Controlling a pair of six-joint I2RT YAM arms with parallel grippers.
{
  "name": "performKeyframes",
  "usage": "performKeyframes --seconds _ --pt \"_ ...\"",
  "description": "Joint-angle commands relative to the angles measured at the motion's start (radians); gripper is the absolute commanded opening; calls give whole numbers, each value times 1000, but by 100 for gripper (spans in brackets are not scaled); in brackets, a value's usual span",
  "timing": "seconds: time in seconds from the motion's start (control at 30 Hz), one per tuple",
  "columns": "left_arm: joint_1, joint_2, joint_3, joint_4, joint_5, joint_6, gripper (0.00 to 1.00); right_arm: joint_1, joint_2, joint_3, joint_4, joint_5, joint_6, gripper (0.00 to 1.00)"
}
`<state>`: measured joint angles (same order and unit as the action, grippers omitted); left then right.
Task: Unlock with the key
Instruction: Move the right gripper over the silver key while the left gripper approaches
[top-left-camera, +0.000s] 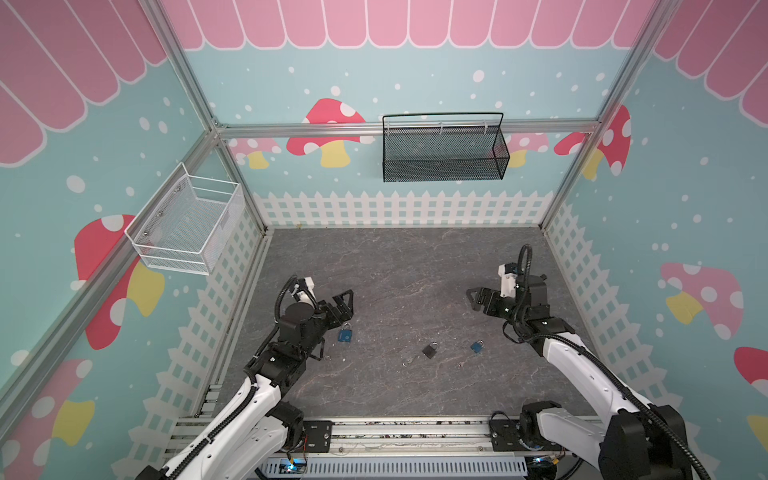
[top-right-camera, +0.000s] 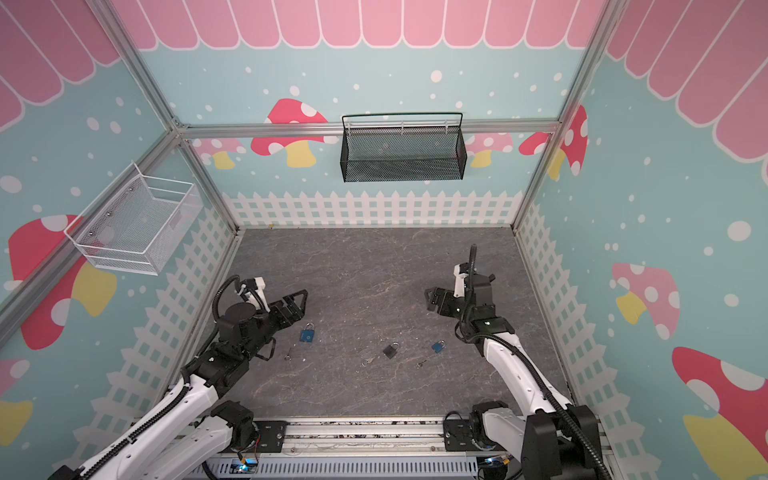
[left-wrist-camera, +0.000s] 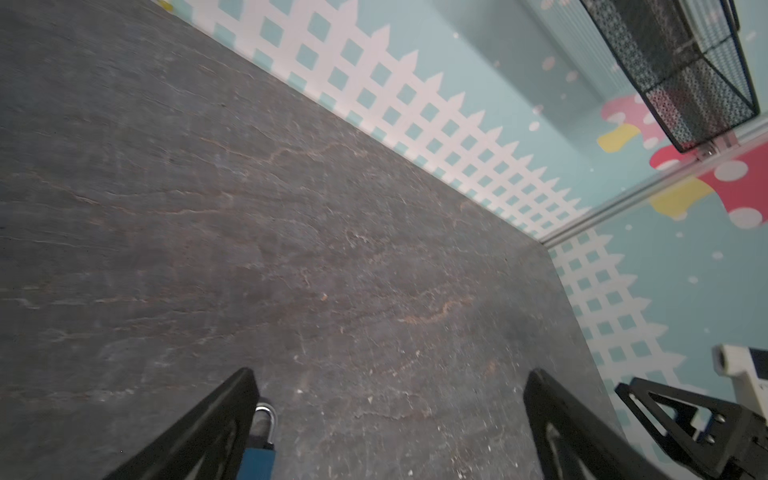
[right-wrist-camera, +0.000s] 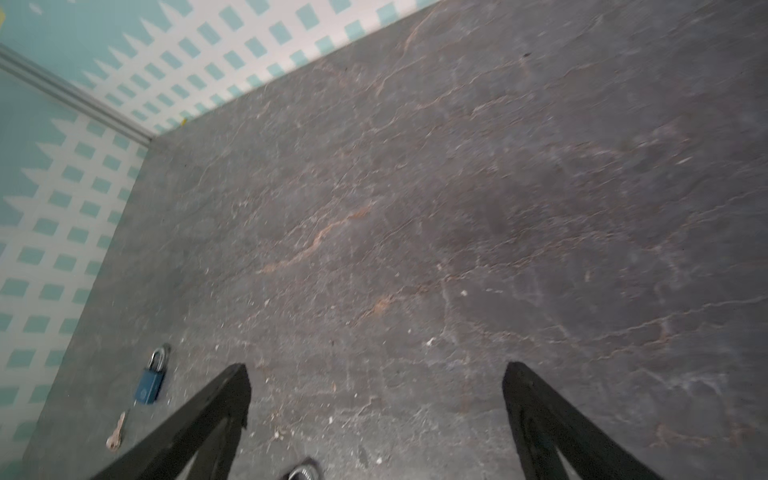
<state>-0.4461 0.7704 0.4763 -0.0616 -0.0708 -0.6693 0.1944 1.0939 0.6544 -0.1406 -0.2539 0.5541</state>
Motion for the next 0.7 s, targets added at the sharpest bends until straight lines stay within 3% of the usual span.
performKeyframes --seconds 0.0,0.13,0.3,0.67 --pt "-99 17 42 -72 -31 -9 100 56 -33 19 -175 -16 -20 98" --pt "-214 58 57 -66 -47 -26 100 129 -55 12 -280 16 13 100" --pt "-348 98 63 -44 -102 -43 100 263 -92 -21 -382 101 116 90" --pt "-496 198 42 55 -165 -98 100 456 -80 -147 -386 130 313 75"
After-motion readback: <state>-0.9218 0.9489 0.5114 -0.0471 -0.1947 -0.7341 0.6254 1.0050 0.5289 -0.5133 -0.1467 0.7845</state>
